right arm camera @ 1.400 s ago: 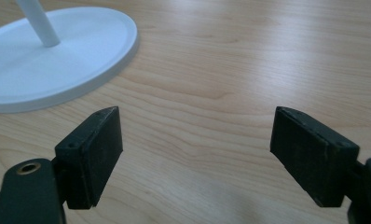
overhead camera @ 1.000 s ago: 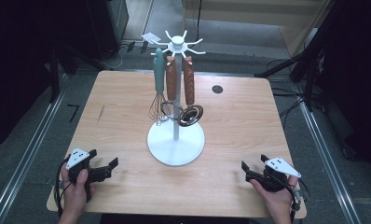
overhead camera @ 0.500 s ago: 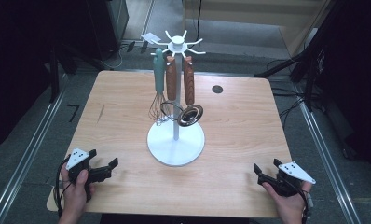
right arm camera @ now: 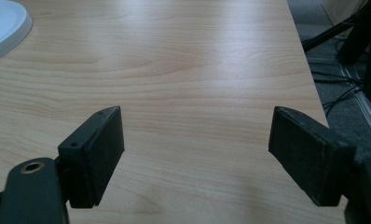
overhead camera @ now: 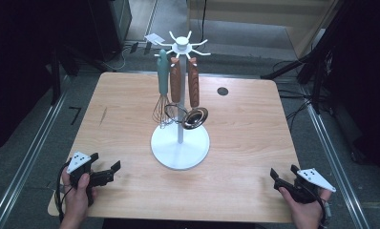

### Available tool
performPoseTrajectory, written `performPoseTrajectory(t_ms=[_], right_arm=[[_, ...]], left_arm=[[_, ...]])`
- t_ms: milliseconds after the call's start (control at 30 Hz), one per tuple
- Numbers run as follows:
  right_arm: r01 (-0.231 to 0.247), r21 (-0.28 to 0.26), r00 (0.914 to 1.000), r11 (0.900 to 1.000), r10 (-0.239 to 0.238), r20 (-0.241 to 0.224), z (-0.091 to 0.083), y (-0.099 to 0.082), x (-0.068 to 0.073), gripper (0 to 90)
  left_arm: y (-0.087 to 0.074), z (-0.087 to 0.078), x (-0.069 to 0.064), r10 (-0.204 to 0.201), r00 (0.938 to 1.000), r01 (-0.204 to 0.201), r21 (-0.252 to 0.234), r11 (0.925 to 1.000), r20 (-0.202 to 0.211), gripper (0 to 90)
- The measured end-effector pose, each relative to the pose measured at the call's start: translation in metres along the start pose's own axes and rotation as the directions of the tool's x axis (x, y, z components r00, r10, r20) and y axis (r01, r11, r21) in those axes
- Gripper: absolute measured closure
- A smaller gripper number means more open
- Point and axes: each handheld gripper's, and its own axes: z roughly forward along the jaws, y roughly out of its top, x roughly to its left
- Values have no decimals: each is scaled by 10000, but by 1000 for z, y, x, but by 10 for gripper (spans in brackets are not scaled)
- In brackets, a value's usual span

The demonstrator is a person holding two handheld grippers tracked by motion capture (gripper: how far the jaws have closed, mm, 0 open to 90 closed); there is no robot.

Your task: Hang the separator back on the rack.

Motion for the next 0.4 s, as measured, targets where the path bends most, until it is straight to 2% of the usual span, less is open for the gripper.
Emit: performPoseTrajectory(t_ms=[233,400], right_arm=[[-10,0,10000,10000,10,29,0,0,0,187],[-206,-54,9998,9998,206,3,0,0,-3,181]], left_arm=[[0,0,0,-29,10000,29,-8,10000,7,26],[0,0,0,-34,10000,34,25,10000,-17,26]])
